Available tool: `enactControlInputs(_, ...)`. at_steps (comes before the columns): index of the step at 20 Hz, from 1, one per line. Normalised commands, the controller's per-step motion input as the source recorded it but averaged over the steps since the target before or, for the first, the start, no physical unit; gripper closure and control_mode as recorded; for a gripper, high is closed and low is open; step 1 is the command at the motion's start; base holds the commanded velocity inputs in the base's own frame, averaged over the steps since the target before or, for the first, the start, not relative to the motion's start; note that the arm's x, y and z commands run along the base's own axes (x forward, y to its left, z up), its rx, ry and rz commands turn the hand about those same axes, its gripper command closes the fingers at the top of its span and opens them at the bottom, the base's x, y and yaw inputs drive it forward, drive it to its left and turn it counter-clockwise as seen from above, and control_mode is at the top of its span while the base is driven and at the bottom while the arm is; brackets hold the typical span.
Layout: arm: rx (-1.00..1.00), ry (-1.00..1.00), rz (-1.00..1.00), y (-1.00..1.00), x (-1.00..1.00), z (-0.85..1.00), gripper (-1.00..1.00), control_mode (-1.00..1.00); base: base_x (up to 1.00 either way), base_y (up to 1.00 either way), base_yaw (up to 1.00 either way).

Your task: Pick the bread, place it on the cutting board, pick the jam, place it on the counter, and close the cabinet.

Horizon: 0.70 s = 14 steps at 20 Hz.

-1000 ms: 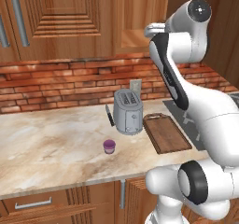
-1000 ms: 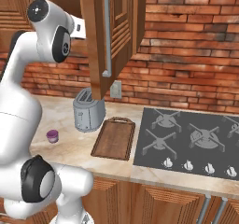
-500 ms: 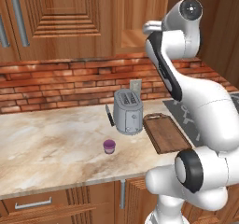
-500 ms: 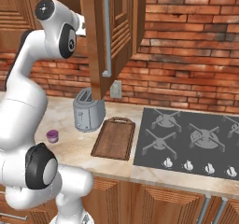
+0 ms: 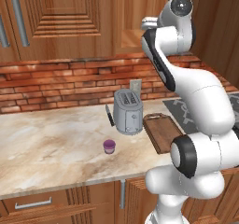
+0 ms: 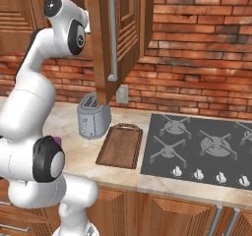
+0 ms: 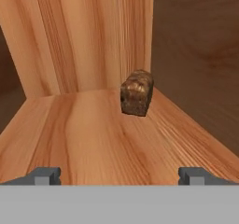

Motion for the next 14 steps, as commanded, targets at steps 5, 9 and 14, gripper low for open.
enactControlInputs(5,0.00,0.01,0.00,-0.21,0.25,0.08,-1.00,-1.00,0.00,0.00,0.00)
enactControlInputs(9,0.00,0.01,0.00,-0.16,0.27,0.03,-1.00,-1.00,0.00,0.00,0.00)
enactControlInputs(14,0.00,0.01,0.00,-0.09,0.18,0.00,-1.00,-1.00,0.00,0.00,0.00)
